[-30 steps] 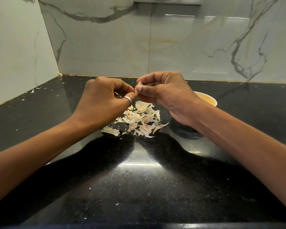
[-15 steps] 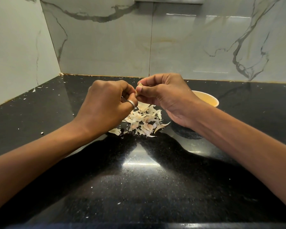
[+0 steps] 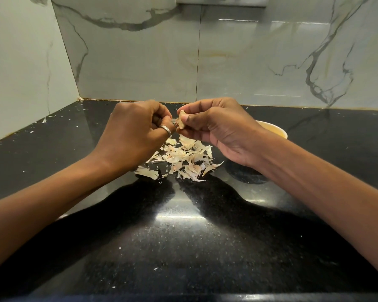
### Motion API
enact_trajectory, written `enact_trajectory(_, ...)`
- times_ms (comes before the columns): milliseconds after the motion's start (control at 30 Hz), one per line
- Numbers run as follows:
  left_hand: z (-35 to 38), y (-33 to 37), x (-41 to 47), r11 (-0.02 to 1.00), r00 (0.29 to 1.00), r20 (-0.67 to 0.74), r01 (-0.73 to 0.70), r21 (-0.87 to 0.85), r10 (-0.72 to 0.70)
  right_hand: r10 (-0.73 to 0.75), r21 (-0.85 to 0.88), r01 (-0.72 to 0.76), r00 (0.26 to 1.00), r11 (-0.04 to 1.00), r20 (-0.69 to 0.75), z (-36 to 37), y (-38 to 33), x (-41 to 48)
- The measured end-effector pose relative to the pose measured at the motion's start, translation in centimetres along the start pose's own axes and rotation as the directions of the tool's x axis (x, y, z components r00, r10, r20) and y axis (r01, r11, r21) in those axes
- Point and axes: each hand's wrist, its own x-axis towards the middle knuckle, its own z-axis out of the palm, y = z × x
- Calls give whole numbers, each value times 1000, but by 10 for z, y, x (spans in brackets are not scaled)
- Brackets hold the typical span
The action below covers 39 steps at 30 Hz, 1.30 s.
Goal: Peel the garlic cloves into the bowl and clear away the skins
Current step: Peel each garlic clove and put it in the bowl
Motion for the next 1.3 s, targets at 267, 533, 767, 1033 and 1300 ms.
enact_trajectory(267,-5,-4,4,998,998,-34,53,-36,-54,60,-7,-60,997,998,42,-2,-2,1)
enact_trajectory(533,-9,-7,6,998,994,-99,52,22,-50,74,3,-74,996,997,50,-4,-5,-1)
enact_trajectory(767,-10,-4,3,997,998,-14,-56,48,57,72,30,-73,997,997,34,-5,-6,-1)
enact_trajectory(1033,-7,-2,2,993,993,12,-116,35,116,72,18,-72,997,997,37,-4,-7,-2)
enact_trajectory(1300,-6,-4,2,983,983,51,-177,57,174,73,12,-73,996,997,60,-3,-5,-1)
